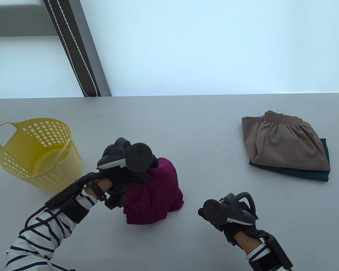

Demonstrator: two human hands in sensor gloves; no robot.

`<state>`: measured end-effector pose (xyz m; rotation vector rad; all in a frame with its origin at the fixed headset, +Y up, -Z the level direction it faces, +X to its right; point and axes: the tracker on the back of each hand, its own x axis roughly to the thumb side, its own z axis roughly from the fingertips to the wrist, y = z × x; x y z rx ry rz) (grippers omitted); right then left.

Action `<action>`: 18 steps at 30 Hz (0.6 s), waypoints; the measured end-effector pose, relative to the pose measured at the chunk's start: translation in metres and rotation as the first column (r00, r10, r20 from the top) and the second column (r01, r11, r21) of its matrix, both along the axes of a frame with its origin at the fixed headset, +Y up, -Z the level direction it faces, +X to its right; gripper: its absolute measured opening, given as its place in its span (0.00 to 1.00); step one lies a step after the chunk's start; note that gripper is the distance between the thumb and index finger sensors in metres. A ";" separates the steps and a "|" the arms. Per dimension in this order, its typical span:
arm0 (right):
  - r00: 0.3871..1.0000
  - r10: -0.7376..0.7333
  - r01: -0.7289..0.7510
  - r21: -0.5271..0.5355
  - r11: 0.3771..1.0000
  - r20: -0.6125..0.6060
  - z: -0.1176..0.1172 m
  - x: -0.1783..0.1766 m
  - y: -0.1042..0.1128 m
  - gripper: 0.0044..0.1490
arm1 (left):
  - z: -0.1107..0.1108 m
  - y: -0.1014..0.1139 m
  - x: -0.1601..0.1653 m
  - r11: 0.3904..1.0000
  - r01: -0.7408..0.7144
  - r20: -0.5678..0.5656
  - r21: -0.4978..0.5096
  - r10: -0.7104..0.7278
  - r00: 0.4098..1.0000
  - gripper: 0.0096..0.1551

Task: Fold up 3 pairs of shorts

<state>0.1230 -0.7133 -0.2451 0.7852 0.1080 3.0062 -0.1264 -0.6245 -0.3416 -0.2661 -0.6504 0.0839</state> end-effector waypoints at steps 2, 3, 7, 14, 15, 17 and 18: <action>1.000 0.005 -0.005 0.001 1.000 0.008 -0.001 0.001 0.000 0.24 | -0.012 -0.013 0.004 0.991 0.089 -0.054 0.097 -0.084 0.995 0.23; 1.000 0.007 -0.007 0.001 1.000 0.010 -0.001 0.002 0.000 0.24 | -0.016 -0.017 0.005 0.976 0.157 -0.070 0.148 -0.148 0.987 0.34; 1.000 0.013 -0.013 -0.003 1.000 0.014 -0.001 0.002 0.000 0.24 | -0.003 -0.023 0.003 0.751 0.333 -0.021 0.570 -0.392 0.920 0.65; 1.000 0.017 -0.017 -0.029 0.999 0.011 -0.002 0.002 -0.002 0.24 | 0.049 -0.065 -0.016 0.542 0.476 0.210 0.693 -0.783 0.586 0.71; 1.000 0.019 -0.019 -0.031 0.999 0.008 -0.002 0.001 -0.003 0.24 | 0.057 -0.078 -0.020 0.569 0.500 0.260 0.653 -0.788 0.558 0.71; 1.000 0.024 -0.024 -0.033 0.999 0.005 -0.001 0.001 -0.002 0.24 | 0.070 -0.101 -0.027 0.540 0.527 0.304 0.656 -0.828 0.471 0.69; 1.000 0.024 -0.024 -0.033 0.999 0.005 -0.001 0.001 -0.002 0.24 | 0.074 -0.110 -0.030 0.518 0.525 0.305 0.675 -0.844 0.441 0.67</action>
